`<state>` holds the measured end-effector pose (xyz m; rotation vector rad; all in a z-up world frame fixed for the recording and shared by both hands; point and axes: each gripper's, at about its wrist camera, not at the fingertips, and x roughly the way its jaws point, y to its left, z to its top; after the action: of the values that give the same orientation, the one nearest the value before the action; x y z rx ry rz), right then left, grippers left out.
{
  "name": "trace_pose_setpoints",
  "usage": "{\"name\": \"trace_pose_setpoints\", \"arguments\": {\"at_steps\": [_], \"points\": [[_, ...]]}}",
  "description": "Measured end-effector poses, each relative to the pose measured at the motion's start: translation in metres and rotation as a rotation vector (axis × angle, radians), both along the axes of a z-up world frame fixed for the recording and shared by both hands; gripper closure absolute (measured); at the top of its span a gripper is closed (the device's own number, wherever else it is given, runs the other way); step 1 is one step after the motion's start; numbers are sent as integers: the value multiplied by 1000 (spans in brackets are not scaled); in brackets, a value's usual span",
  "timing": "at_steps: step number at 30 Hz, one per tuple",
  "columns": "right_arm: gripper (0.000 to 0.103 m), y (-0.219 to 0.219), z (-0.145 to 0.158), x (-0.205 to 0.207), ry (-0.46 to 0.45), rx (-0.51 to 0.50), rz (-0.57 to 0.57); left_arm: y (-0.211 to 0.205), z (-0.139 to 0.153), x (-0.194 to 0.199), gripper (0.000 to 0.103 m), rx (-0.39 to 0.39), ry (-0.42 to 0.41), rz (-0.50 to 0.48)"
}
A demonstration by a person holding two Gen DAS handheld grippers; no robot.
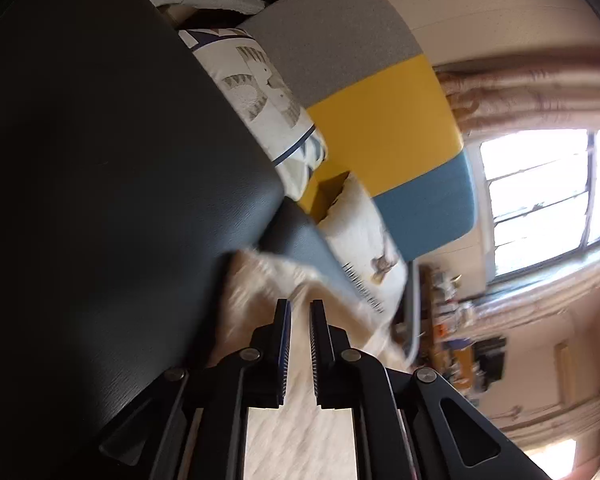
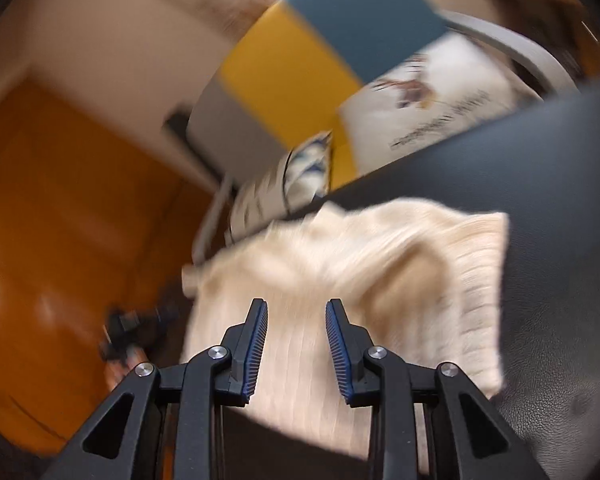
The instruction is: Fold clothes
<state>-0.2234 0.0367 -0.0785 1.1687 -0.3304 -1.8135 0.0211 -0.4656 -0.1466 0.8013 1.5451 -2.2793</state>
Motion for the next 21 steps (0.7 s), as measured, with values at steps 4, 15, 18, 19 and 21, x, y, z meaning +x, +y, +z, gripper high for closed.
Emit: {"name": "trace_pose_setpoints", "arguments": {"at_steps": [4,15,18,19,21], "points": [[72,-53,-12,16,71,201,107,28,-3,-18,95,-106,-94,-137],[72,-63,-68,20,-97,412,111,60,-26,-26,95,-197,-296,-302],[72,-50,-73,39,-127,401,131,63,-27,-12,95,-194,-306,-321],[72,-45,-74,45,-136,391,137,65,-27,-6,95,-193,-309,-322],[73,-36,-75,57,-161,373,148,69,-26,9,95,-190,-315,-321]]}}
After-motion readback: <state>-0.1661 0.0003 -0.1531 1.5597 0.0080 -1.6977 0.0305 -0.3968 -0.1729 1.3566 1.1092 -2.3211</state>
